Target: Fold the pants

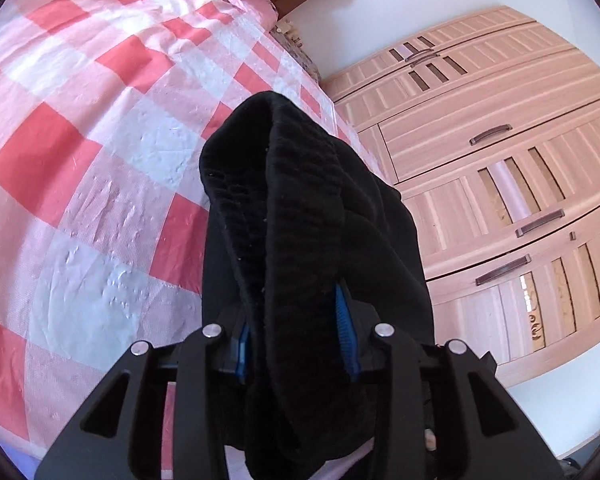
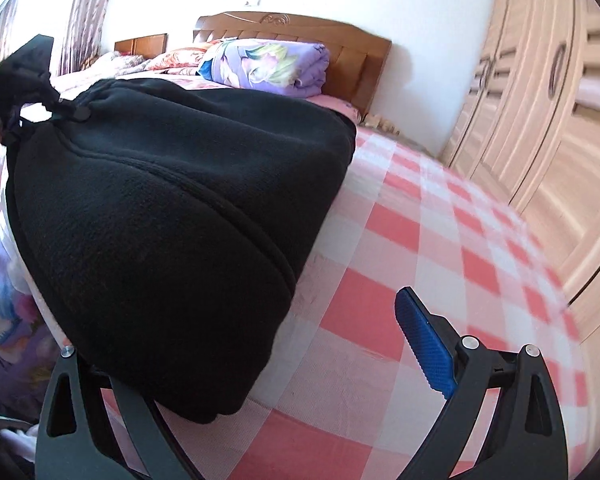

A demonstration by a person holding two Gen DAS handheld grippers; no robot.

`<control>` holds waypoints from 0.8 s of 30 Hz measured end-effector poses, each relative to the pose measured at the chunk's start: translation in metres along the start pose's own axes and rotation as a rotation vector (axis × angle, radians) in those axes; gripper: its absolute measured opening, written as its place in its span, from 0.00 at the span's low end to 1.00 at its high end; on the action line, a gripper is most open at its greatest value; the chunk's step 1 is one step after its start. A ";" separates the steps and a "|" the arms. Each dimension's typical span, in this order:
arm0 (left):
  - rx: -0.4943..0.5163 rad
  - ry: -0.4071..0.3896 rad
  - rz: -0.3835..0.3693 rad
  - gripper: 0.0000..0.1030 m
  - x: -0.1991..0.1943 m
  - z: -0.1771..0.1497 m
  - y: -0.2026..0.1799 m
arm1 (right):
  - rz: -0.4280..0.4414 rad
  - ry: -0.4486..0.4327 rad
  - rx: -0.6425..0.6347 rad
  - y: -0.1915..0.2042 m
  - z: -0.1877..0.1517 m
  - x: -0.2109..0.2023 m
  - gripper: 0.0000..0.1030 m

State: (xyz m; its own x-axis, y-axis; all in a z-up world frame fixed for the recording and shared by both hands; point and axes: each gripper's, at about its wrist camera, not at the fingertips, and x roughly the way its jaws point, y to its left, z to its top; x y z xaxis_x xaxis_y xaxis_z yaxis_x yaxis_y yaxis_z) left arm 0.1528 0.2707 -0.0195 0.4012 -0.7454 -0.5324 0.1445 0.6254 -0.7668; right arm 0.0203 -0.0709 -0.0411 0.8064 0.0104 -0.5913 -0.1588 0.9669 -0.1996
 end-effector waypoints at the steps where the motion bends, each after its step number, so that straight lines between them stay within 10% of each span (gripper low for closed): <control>1: 0.007 -0.005 0.006 0.34 -0.001 0.000 0.005 | 0.033 0.016 0.040 -0.006 -0.001 0.002 0.89; 4: 0.015 -0.044 0.008 0.51 -0.012 -0.003 0.012 | 0.096 0.052 0.097 -0.015 -0.002 0.003 0.89; 6: -0.008 -0.105 0.076 0.87 -0.028 -0.001 0.018 | 0.129 0.069 0.095 -0.018 -0.004 -0.002 0.89; 14: 0.108 -0.384 0.294 0.95 -0.127 -0.032 -0.035 | 0.414 -0.034 0.078 -0.048 -0.015 -0.065 0.89; 19: 0.384 -0.354 0.315 0.98 -0.095 -0.056 -0.117 | 0.566 -0.130 0.252 -0.065 0.030 -0.069 0.89; 24: 0.493 -0.238 0.468 0.98 -0.011 -0.043 -0.133 | 0.617 -0.082 0.141 -0.028 0.070 -0.039 0.89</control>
State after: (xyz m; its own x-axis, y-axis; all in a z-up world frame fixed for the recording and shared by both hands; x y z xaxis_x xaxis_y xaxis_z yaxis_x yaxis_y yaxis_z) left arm 0.0904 0.1855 0.0726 0.6991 -0.3383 -0.6299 0.2782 0.9403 -0.1963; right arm 0.0329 -0.0802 0.0422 0.6325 0.5902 -0.5016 -0.5361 0.8010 0.2664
